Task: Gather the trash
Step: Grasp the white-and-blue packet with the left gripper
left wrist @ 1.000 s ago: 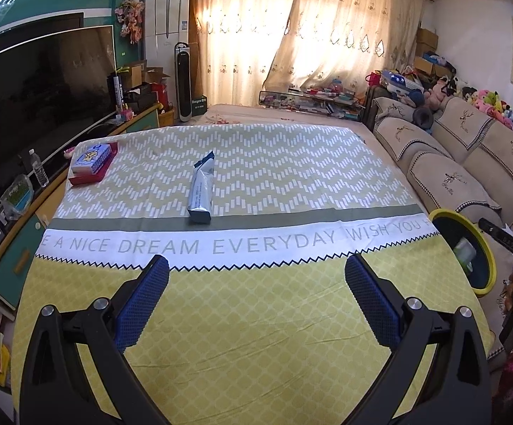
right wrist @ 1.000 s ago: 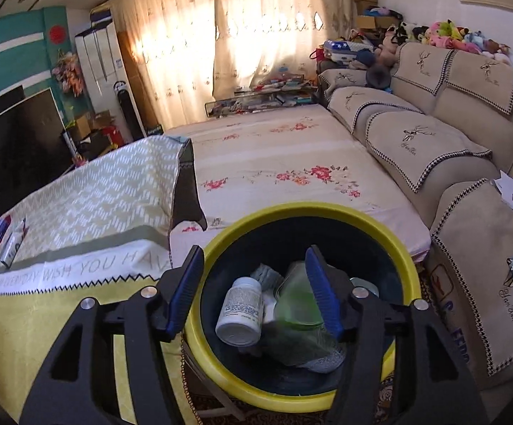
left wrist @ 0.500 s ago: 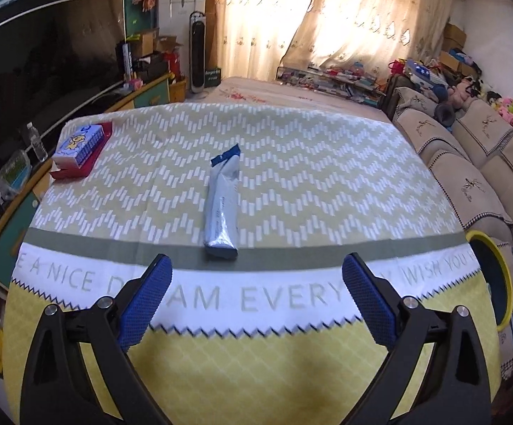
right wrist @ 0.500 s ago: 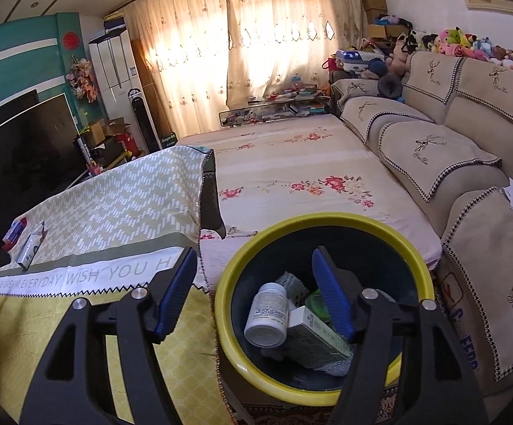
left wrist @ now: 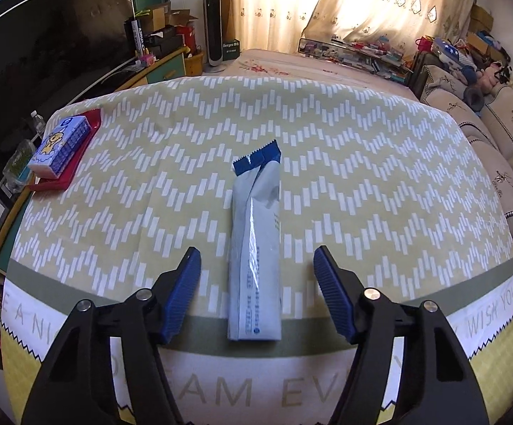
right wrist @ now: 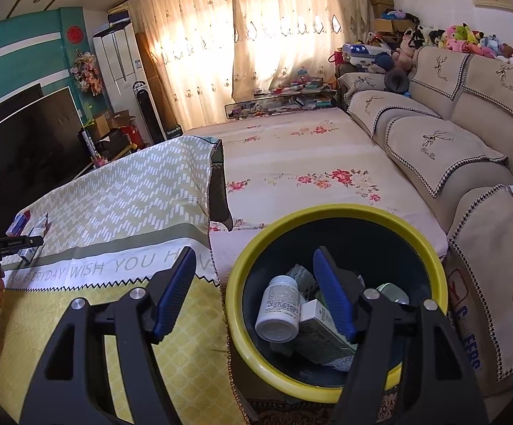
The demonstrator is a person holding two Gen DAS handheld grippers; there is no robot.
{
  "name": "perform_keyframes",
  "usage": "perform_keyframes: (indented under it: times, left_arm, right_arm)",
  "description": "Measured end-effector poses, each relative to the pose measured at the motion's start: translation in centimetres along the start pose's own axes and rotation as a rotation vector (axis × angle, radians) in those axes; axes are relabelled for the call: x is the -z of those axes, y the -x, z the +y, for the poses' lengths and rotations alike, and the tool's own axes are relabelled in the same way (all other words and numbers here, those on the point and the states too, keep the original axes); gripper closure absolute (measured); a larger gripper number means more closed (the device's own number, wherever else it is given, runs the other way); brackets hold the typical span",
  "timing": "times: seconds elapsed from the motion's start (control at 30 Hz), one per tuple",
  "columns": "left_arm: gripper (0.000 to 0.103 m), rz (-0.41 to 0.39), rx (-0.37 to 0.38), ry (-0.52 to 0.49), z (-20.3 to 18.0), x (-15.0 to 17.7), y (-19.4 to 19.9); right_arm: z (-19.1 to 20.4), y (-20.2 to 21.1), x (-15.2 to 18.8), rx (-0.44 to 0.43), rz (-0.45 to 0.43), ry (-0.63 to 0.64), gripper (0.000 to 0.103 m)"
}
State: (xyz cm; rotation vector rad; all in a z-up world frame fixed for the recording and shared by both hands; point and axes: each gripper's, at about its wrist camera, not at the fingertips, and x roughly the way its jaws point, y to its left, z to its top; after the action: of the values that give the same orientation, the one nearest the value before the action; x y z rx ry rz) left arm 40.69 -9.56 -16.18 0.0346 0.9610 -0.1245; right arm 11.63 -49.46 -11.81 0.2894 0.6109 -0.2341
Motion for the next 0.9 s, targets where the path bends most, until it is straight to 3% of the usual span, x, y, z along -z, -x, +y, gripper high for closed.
perform_keyframes:
  times: [0.37,0.53,0.77,0.9]
  left_arm:
    - [0.056,-0.015,-0.044,-0.014,-0.1,-1.1,-0.7]
    - [0.076,-0.036,-0.044,-0.02,-0.2,-0.5,-0.4]
    - [0.081,-0.049,-0.008,-0.032,-1.1,1.2,1.3]
    - [0.082,-0.095,0.027,-0.081,-3.3,2.7,4.0]
  right_arm:
    - [0.3,0.1,0.2,-0.018,0.005,-0.002,0.037]
    - [0.4,0.4,0.3,-0.021,0.003,-0.003,0.037]
    - [0.0,1.7,0.1,-0.016,-0.018,-0.008,0.037]
    - [-0.4,3.1,0.0,-0.011,-0.04,-0.002,0.037]
